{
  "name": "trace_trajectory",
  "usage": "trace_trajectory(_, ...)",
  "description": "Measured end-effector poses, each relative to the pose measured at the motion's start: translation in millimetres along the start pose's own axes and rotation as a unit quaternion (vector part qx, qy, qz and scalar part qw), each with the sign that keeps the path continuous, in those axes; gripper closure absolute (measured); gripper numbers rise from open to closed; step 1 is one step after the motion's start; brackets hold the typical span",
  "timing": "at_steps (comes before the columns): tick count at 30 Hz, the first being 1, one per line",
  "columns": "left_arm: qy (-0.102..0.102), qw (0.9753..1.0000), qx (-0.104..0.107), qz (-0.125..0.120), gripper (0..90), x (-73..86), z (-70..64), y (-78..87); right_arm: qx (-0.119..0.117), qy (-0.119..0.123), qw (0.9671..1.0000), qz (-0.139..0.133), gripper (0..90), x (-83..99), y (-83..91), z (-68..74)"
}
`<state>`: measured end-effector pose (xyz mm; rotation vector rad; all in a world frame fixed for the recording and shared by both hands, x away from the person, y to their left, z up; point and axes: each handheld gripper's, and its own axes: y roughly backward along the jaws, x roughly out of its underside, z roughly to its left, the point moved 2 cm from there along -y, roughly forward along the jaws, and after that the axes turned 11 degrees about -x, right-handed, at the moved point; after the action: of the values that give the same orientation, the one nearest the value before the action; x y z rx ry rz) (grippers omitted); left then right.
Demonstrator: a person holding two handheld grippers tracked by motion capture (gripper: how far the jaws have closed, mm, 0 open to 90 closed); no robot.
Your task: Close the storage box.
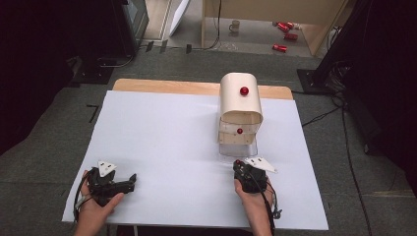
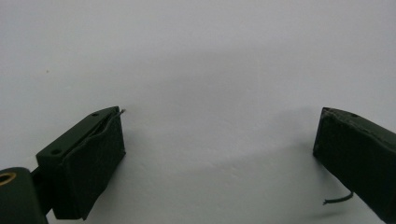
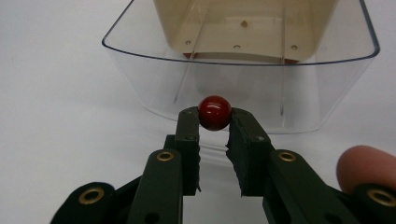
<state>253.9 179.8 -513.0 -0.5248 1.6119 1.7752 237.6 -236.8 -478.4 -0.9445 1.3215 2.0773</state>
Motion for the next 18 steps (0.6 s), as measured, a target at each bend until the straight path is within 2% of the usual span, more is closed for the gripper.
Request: trace_trajectory(18, 0.0, 1.0, 0.0, 0.001, 2.0, -0.1, 0.0, 0.0, 0.009, -0.003, 1.0, 0.002, 75.1, -29.6, -27.9, -12.4)
